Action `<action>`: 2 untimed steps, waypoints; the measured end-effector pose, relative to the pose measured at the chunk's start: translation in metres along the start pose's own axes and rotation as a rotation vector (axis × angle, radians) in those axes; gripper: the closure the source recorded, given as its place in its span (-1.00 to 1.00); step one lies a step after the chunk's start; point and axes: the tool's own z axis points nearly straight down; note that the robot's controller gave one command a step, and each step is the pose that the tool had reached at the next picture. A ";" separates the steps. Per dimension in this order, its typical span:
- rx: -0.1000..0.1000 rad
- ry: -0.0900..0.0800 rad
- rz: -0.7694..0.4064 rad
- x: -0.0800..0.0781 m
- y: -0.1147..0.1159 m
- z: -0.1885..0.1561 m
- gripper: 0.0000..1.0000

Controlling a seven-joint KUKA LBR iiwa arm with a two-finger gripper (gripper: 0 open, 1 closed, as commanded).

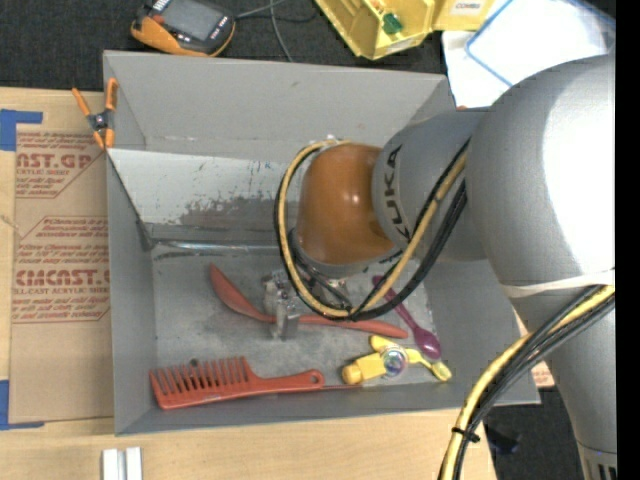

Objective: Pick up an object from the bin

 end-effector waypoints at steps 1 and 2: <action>0.000 0.000 0.000 0.000 0.000 -0.013 1.00; 0.001 -0.001 0.000 0.000 0.000 -0.021 1.00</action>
Offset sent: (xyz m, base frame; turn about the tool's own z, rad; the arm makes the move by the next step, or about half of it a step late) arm -0.0004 0.0000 0.0267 0.0002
